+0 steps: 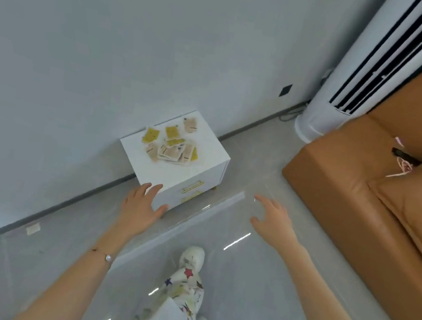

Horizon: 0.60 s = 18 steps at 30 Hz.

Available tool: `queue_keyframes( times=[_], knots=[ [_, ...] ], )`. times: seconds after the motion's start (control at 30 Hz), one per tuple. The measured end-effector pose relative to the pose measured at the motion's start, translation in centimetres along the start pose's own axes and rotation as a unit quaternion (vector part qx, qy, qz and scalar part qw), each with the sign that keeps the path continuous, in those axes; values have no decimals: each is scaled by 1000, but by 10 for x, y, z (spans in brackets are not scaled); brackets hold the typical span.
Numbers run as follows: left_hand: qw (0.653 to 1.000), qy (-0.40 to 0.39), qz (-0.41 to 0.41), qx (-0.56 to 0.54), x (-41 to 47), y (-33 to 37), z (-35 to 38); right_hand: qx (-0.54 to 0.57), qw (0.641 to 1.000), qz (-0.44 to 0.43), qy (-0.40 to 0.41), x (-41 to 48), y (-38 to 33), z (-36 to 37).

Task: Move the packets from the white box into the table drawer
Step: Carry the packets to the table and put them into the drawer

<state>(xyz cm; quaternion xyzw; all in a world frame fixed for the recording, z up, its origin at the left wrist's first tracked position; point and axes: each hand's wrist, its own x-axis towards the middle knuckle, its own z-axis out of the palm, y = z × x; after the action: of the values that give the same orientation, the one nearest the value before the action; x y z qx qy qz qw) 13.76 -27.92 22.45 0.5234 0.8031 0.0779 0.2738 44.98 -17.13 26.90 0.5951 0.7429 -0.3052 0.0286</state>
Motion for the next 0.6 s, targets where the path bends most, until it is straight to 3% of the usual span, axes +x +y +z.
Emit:
queue_keyframes(
  times=[0.23,0.43,0.6],
  knots=[
    [997,-11,-78,-19,108,-38,8,4,999,-30,-29,134,-34,11],
    [984,-35,-118,-127,193,-46,2,28,995,-38,-86,232,-59,24],
    [979,-18,-159,-126,252,-64,11,74,993,-15,-90,314,-73,52]
  ],
)
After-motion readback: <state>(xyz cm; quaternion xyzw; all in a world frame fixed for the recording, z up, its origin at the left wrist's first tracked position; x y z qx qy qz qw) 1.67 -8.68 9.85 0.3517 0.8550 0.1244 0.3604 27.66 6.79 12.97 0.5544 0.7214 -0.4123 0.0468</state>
